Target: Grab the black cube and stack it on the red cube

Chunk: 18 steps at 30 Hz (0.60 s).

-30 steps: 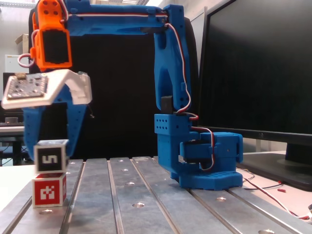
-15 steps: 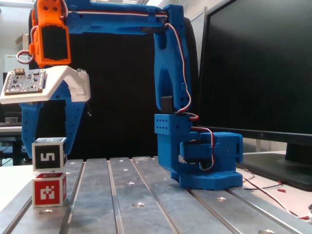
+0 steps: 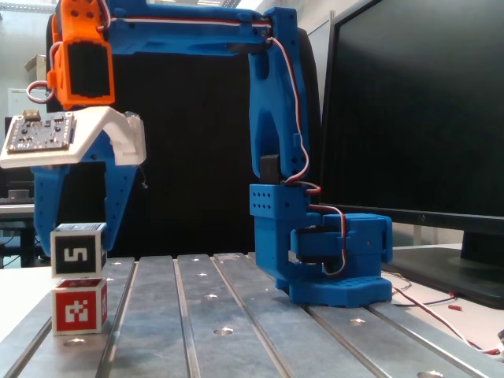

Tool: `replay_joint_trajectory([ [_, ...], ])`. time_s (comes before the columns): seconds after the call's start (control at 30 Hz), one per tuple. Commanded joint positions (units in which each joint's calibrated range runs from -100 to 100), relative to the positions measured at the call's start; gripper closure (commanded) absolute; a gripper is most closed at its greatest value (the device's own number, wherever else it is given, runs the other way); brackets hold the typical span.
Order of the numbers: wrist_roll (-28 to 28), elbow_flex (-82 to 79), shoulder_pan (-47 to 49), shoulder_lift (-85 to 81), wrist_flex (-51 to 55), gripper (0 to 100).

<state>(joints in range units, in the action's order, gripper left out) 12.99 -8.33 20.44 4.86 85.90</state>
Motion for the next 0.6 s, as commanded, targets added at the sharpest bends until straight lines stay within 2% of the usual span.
replay_joint_trajectory([
  [0.0,0.1,0.1,0.0,-0.1,-0.8,84],
  [0.57,0.1,-2.8,0.2,-0.2,-2.2,84],
])
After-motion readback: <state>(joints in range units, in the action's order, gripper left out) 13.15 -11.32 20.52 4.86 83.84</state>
